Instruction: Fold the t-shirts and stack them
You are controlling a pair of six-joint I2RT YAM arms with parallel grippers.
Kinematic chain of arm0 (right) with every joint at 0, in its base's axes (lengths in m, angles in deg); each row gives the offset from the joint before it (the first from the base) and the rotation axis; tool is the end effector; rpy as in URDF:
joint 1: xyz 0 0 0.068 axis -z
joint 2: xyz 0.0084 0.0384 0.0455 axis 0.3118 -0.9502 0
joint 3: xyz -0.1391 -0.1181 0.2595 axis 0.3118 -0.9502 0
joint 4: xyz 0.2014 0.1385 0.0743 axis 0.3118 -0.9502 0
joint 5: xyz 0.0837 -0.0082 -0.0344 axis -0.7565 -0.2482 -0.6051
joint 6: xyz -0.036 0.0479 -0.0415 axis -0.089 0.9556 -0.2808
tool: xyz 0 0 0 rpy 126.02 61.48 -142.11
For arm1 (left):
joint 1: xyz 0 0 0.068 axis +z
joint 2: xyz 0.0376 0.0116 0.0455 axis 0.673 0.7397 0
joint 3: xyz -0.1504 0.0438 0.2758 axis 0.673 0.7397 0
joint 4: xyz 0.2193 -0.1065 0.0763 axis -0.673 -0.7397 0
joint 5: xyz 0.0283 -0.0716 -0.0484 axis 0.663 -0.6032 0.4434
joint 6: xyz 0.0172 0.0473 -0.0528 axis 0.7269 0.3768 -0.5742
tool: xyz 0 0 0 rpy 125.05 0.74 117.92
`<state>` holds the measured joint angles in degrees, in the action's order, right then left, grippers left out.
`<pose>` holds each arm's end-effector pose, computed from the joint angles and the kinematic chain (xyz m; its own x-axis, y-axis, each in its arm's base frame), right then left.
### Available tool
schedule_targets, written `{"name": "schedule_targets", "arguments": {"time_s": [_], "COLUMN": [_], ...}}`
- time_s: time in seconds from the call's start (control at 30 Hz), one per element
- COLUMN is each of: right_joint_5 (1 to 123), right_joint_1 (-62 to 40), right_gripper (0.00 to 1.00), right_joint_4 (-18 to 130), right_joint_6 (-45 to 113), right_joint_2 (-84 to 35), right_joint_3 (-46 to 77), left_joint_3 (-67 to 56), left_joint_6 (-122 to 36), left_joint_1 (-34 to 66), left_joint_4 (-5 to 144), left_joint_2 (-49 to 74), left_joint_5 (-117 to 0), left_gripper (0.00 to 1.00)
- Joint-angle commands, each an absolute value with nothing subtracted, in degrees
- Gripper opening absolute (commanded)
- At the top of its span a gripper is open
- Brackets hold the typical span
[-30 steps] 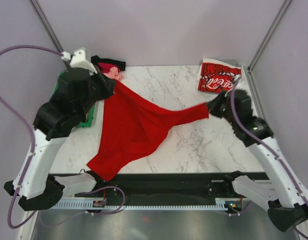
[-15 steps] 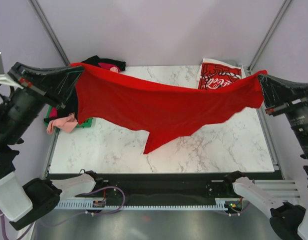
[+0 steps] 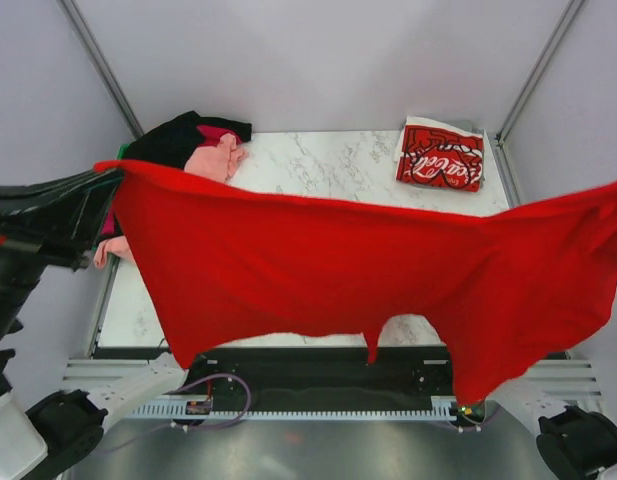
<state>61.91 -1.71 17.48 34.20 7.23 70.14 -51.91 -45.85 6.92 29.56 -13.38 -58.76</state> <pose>-0.0986 -0.0274 0.6847 0.5734 0.3360 -0.7472 -0.5012 0.8653 0.0045 -0.0359 0.0143 0.6629 0.2463 -0.4675 -0.8490 0.7586 0.6382 -0.1313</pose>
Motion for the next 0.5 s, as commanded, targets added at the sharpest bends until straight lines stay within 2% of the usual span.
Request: {"name": "schedule_targets", "arguments": {"time_s": [0.0,0.13,0.17,0.23,0.27,0.33,0.37,0.4,0.43,0.47], "right_joint_5": [69.0,76.6,77.3,82.1,83.9,87.1,85.9,85.5,85.7,85.3], "right_joint_1": [-1.4,-1.5,-1.4,-1.4,-1.3,-1.1,-0.6,-0.4,-0.3,-0.1], "right_gripper": [0.00,0.00,0.00,0.00,0.00,0.00,0.14,0.46,0.75,0.98], "right_joint_4": [18.1,22.6,23.1,22.6,23.0,23.4,23.5,21.9,21.0,20.5], "right_joint_6": [28.7,25.7,25.0,22.6,21.7,20.2,20.3,20.7,21.4,24.1], "right_joint_2": [-2.7,-13.0,-19.7,-28.0,-36.8,-46.3,-55.4,-59.9,-64.4,-70.8], "right_joint_3": [63.7,56.4,56.9,59.8,62.6,69.7,72.6,76.1,83.5,85.9], "left_joint_3": [-46.6,-46.5,-47.8,-47.4,-45.3,-39.4,-38.1,-37.2,-37.6,-38.2], "left_joint_6": [-41.7,-40.9,-41.1,-47.4,-50.4,-55.9,-56.8,-57.5,-57.5,-57.6], "left_joint_1": [7.1,7.2,9.7,17.8,27.1,32.3,34.9,35.8,36.7,38.3], "left_joint_4": [30.8,26.8,25.8,21.5,21.3,23.1,23.8,24.6,24.6,24.4], "left_joint_2": [-8.5,1.9,7.6,12.5,14.7,21.0,23.4,29.0,32.1,35.2], "left_joint_5": [-41.1,-24.6,-22.1,-28.4,-37.3,-39.5,-39.4,-39.9,-41.1,-44.3], "left_gripper": [0.04,0.02,0.02,0.02,0.02,0.02,0.02,0.02,0.15,0.31]}}
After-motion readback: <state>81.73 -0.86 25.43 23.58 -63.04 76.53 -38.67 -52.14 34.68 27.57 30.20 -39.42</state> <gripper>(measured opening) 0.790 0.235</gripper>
